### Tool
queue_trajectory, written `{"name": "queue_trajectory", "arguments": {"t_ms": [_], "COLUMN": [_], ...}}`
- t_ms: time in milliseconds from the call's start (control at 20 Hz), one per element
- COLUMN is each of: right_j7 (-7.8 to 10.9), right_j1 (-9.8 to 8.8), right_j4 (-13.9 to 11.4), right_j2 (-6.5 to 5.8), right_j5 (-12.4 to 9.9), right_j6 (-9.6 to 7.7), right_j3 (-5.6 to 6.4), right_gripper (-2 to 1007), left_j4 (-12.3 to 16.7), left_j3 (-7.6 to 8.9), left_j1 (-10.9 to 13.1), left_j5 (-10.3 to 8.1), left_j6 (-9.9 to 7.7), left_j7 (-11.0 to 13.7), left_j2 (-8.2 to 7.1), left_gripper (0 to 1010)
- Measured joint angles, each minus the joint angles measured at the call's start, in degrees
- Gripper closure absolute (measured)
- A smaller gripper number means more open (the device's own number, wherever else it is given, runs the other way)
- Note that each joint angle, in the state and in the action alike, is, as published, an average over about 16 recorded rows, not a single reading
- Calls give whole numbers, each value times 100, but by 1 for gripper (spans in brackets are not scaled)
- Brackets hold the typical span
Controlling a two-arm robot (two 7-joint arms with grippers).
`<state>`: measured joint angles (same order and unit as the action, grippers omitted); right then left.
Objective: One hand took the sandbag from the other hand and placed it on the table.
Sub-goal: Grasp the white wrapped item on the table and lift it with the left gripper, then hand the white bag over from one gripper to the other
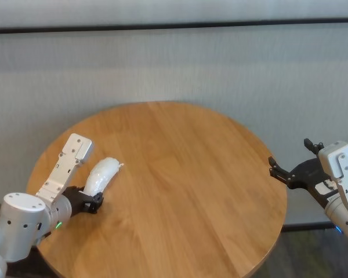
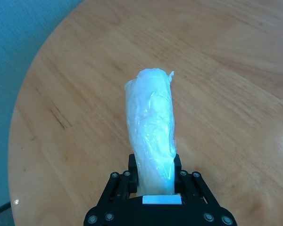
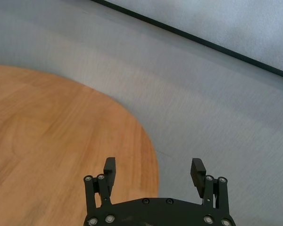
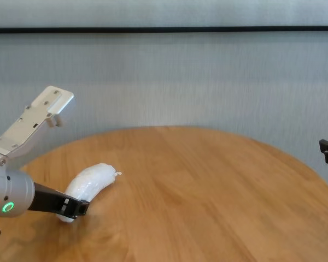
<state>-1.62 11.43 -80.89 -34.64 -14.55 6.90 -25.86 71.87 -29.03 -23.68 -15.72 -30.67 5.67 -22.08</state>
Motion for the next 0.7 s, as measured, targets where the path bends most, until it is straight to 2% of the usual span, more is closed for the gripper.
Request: {"name": "queue_trajectory", "arguments": {"t_ms": [700], "right_j7": [0], "right_j1": [0], "right_j4": [0], "right_j2": [0], "right_j5": [0], "right_j6": [0], "right_j3": [0], "right_gripper": [3], "left_j4": [0], "left_j3": [0], "left_j1": [0], "left_j5": [0], "left_j6": [1], "left_j7": [0], "left_j2": [0], "left_gripper": [615]}}
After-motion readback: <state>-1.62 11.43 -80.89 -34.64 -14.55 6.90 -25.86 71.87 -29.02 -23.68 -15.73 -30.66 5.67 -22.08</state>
